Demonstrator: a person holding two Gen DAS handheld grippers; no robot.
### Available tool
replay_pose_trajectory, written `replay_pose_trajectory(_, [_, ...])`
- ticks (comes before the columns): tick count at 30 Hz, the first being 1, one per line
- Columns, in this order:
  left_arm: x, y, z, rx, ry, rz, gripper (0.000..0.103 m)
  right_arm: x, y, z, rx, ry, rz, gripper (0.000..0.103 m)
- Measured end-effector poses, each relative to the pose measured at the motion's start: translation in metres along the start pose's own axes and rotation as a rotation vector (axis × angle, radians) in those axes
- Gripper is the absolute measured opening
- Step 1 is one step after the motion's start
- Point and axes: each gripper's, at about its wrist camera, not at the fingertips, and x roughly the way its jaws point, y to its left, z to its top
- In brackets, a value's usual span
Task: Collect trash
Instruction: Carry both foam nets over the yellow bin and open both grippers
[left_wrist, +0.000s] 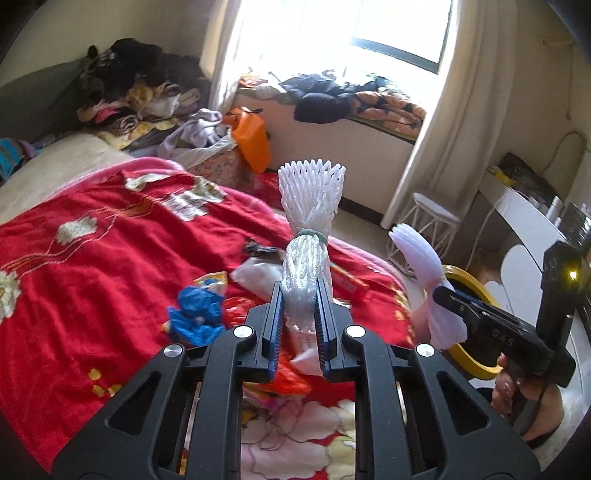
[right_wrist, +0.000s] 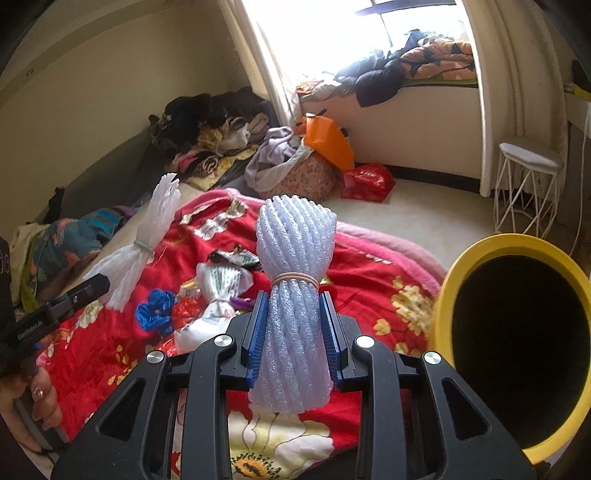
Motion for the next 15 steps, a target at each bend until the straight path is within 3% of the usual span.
replay_pose_trajectory(15, [0.011, -0.056, -0.006, 0.115, 0.026, -0.084, 0.011, -0.03, -0.047, 0.007, 0.097, -0.061, -0.086, 0.027])
